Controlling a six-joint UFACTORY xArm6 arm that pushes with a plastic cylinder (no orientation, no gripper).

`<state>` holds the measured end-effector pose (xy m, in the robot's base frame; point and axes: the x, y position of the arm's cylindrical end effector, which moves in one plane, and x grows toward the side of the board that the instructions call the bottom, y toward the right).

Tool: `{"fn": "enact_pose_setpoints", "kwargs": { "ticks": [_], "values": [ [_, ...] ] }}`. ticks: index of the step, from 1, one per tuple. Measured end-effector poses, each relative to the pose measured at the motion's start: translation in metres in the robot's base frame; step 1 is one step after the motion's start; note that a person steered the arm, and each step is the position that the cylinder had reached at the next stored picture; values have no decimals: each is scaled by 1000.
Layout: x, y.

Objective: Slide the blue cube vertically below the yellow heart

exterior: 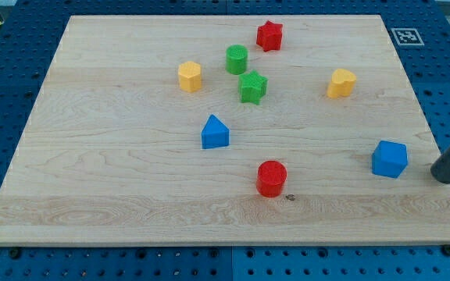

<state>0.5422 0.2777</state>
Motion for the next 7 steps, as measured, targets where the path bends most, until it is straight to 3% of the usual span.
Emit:
{"fn": "enact_pose_setpoints", "kwargs": {
  "ticks": [7],
  "values": [
    [-2,-55]
  ]
}}
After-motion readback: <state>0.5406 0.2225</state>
